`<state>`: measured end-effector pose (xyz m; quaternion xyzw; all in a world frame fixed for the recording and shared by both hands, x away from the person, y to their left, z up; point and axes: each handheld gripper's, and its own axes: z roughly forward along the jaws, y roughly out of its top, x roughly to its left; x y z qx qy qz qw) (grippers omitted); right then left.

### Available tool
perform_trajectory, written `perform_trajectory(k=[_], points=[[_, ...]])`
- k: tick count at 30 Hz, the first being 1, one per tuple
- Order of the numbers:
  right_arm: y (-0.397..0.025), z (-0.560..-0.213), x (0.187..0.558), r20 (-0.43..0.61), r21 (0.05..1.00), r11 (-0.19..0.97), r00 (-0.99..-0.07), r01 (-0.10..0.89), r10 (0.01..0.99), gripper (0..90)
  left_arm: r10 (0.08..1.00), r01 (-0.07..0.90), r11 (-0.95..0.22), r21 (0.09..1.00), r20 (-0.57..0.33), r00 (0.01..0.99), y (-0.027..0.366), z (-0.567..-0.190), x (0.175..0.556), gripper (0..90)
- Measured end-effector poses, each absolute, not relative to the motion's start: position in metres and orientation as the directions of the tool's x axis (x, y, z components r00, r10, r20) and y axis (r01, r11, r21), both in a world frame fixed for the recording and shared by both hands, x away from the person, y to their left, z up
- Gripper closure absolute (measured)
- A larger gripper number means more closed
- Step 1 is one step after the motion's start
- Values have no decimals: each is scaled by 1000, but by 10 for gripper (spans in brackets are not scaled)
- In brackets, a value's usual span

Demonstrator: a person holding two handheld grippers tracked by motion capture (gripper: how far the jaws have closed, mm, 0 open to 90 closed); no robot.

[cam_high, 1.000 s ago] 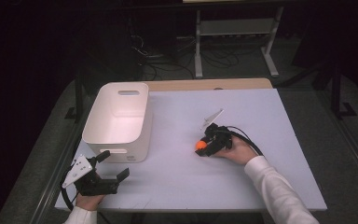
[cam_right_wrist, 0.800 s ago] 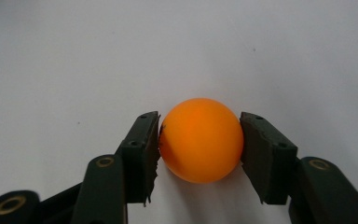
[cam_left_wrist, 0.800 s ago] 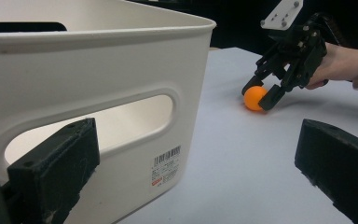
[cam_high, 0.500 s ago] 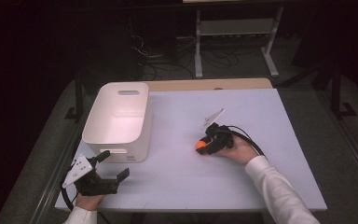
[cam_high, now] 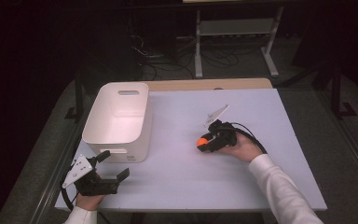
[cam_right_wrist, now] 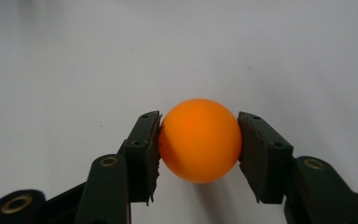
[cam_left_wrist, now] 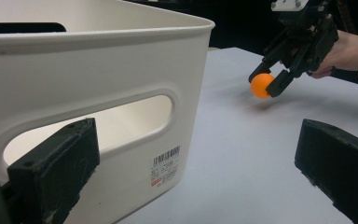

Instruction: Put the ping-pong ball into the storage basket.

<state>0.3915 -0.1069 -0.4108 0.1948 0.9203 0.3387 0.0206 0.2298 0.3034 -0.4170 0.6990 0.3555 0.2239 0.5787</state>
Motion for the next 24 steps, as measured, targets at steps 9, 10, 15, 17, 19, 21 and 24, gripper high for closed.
perform_trajectory(k=[9, 10, 15, 17, 19, 21, 24], points=[[-107, -395, 392, 96, 660, 676, -929, 328, 357, 493, 754, 238, -79, 968, -97, 649, 303, -417, 230, 0], [-107, -393, 392, 96, 663, 675, -931, 324, 353, 493, 754, 238, -81, 968, -97, 650, 303, -417, 230, 0], [-106, -386, 391, 90, 663, 678, -932, 319, 351, 492, 754, 235, -83, 968, -93, 650, 304, -417, 229, 0], [-105, -383, 391, 89, 665, 677, -934, 315, 347, 493, 754, 232, -84, 969, -90, 651, 304, -417, 230, 0], [-105, -381, 391, 88, 667, 677, -935, 311, 343, 493, 754, 232, -85, 969, -90, 651, 304, -417, 230, 0], [-104, -379, 390, 86, 666, 678, -936, 309, 342, 492, 754, 233, -84, 969, -91, 651, 304, -417, 230, 0], [-103, -376, 390, 84, 669, 678, -937, 305, 339, 493, 754, 233, -85, 969, -90, 651, 304, -417, 230, 0]])
